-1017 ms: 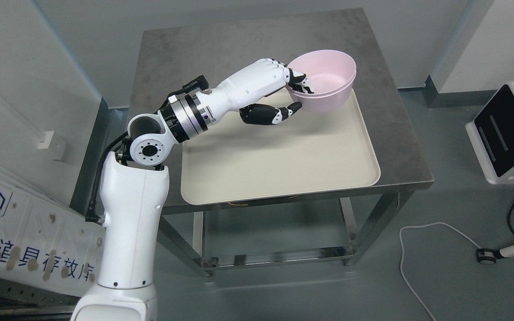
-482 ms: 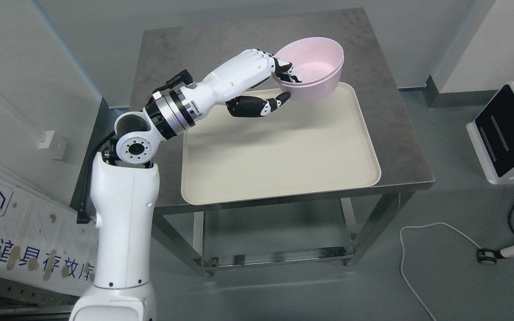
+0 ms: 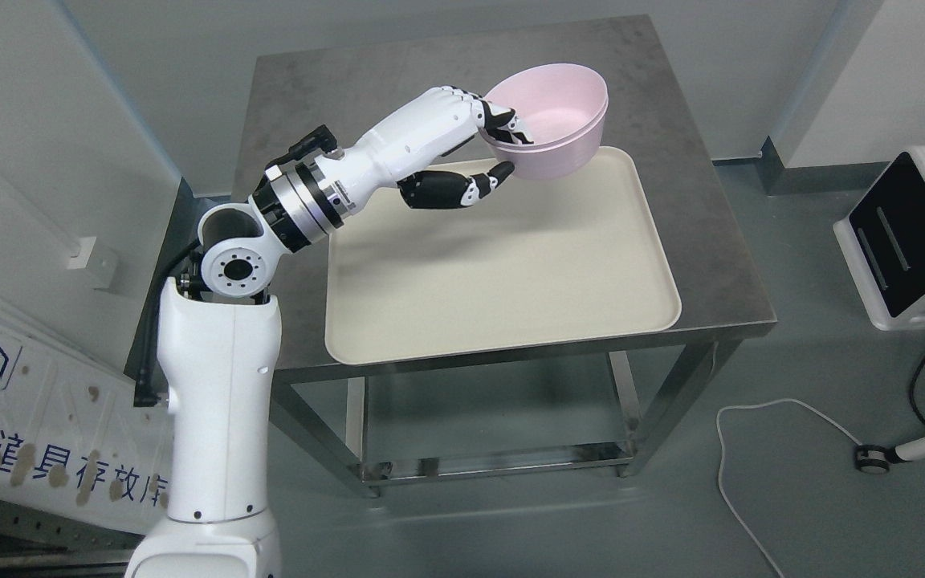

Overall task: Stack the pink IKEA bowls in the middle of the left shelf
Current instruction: 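Hold the stacked bowls up while turning toward the blue bin shelf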

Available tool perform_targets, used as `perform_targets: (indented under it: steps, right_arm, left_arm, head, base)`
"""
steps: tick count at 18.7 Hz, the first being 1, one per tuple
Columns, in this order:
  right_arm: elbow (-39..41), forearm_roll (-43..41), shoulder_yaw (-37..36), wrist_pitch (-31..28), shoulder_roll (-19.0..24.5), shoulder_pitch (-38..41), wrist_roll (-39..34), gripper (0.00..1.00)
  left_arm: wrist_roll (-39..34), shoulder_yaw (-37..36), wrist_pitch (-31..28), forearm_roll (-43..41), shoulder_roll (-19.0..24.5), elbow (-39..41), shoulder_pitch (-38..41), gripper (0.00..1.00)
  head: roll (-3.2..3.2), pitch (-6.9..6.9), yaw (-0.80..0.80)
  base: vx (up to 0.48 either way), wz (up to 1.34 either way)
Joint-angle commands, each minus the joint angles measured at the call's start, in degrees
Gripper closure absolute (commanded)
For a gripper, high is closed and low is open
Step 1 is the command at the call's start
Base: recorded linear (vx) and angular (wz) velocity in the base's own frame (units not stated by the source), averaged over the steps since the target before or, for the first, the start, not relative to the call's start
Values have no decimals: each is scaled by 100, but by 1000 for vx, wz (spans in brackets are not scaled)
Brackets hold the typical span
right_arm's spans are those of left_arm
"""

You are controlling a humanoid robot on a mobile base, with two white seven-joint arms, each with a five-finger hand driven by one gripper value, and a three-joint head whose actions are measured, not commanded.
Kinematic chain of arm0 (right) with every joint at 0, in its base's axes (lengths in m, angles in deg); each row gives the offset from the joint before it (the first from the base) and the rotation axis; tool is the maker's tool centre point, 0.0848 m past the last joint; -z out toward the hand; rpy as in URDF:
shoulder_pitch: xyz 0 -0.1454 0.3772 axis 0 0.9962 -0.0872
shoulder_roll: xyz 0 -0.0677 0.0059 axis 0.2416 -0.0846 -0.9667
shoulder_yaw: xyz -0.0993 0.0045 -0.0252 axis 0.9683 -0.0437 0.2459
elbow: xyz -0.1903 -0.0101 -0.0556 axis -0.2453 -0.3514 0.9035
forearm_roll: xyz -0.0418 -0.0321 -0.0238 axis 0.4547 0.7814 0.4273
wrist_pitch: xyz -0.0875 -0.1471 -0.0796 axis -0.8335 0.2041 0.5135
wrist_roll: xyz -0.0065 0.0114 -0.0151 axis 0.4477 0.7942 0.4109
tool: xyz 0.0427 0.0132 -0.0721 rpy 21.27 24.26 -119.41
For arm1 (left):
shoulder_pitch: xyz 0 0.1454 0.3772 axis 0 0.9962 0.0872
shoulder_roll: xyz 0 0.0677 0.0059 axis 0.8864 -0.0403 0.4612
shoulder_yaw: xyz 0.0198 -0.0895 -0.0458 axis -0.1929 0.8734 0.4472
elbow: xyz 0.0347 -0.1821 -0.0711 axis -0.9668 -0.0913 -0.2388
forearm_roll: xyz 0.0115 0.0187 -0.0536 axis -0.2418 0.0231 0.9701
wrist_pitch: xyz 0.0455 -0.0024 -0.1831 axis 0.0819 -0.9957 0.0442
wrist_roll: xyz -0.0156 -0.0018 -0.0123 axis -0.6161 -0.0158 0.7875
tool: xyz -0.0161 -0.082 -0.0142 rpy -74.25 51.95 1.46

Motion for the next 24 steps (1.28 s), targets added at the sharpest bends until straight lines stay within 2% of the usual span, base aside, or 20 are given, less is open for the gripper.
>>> perform_targets:
  steps: [1,7,24]
  right_arm:
    - [-1,44,-62,-2,-100,2,5,0]
    - [-1,44,-62,-2,-100,2,5,0]
    - [-1,44,-62,-2,-100,2,5,0]
  left_arm:
    - [-2,150,-8,2,101,25,24,99]
    - [7,132,-8,10,101,25,-3,98]
    - [-20,237,-8,2,101,95,-20,98]
  head:
    - [0,0,0]
    - [0,0,0]
    - [0,0,0]
  base:
    - [-29,0]
    - [-128,66]
    - [-253,-58]
